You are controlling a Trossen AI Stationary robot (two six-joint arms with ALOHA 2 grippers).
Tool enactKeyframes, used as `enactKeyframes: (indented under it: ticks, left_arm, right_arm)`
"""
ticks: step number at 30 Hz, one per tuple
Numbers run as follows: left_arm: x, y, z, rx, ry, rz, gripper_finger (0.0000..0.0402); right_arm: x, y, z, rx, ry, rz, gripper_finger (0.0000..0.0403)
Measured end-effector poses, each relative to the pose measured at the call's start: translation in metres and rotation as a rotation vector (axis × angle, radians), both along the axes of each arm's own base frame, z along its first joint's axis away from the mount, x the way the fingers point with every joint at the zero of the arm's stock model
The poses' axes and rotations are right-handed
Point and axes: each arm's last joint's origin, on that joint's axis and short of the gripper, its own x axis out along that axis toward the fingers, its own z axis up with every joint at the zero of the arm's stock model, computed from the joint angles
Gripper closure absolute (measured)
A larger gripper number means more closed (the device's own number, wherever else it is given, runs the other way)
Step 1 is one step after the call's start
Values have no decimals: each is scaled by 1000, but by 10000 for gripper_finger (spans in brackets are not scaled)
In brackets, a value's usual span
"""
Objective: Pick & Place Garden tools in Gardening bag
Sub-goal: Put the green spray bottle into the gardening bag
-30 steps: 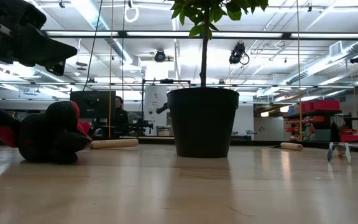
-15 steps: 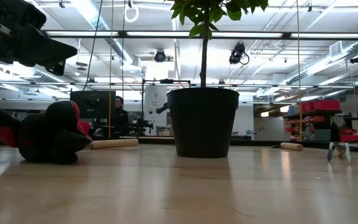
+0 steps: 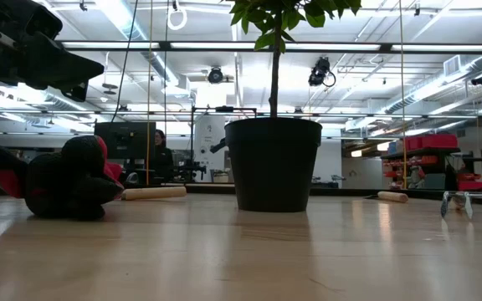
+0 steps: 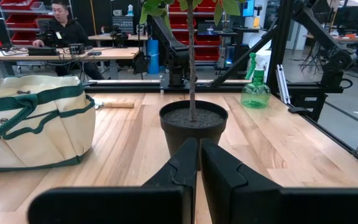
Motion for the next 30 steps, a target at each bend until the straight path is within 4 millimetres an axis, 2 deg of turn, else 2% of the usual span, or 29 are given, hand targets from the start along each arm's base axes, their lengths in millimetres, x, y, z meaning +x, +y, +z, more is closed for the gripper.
enactKeyframes:
  ticks: [13,18,30]
  left_arm:
    - [0,0,0,0,0,0,378]
    - [0,0,0,0,0,0,378]
    - [0,0,0,0,0,0,378]
  right_arm:
    - [8,15,-14,-81,109,55,378]
    - [9,17,-17,-17,184,35,378]
    - [8,18,-17,-15,195,55,378]
